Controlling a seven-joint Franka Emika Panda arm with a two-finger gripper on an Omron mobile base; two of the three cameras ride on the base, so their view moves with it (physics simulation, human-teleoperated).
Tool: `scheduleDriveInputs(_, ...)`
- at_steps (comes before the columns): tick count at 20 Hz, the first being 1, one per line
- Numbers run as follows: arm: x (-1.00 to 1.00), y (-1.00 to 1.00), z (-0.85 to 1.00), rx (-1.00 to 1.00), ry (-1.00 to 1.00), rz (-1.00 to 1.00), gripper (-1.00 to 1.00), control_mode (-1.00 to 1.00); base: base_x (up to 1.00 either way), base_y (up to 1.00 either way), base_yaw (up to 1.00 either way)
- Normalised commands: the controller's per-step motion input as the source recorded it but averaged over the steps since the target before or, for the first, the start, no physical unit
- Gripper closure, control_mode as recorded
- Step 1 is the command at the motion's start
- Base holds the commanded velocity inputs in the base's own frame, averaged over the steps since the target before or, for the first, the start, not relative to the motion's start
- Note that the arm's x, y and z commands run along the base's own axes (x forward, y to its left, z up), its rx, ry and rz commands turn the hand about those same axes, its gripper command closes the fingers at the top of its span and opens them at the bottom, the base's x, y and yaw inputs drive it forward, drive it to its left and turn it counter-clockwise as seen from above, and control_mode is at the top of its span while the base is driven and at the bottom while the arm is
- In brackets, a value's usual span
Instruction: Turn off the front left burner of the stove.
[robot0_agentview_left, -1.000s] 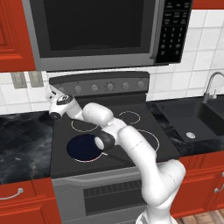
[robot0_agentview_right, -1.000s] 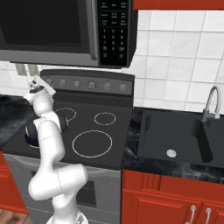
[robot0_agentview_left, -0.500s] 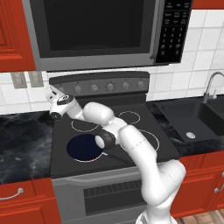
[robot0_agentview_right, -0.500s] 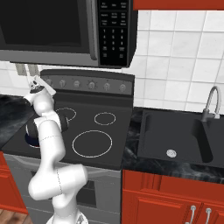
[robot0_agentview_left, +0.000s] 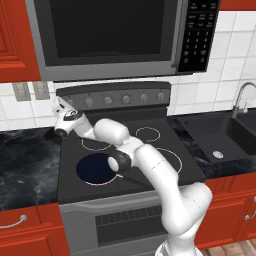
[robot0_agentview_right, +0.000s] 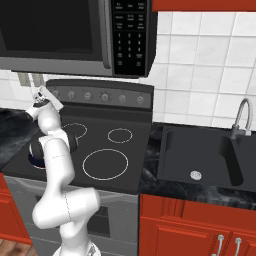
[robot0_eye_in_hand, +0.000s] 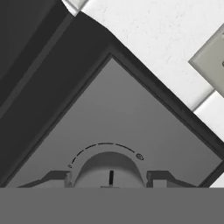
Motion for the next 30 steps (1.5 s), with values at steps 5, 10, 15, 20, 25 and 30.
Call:
scheduleDriveInputs(5,0.0,0.0,0.0,0.22,0.0,-0.15,1.0,-1.0,0.0,0.0,0.0)
scheduleDriveInputs(10,0.0,0.0,0.0,0.29,-0.02,-0.17,1.0,-1.0,0.0,0.0,0.0)
scheduleDriveInputs(15,0.0,0.0,0.0,0.34,-0.05,-0.18,1.0,-1.0,0.0,0.0,0.0)
scheduleDriveInputs(20,0.0,0.0,0.0,0.35,-0.06,-0.19,1.0,-1.0,0.0,0.0,0.0)
scheduleDriveInputs(25,0.0,0.0,0.03,0.36,-0.06,-0.2,1.0,-1.0,0.0,0.0,0.0)
scheduleDriveInputs(30,0.09,0.0,0.13,0.38,-0.05,-0.22,1.0,-1.0,0.0,0.0,0.0)
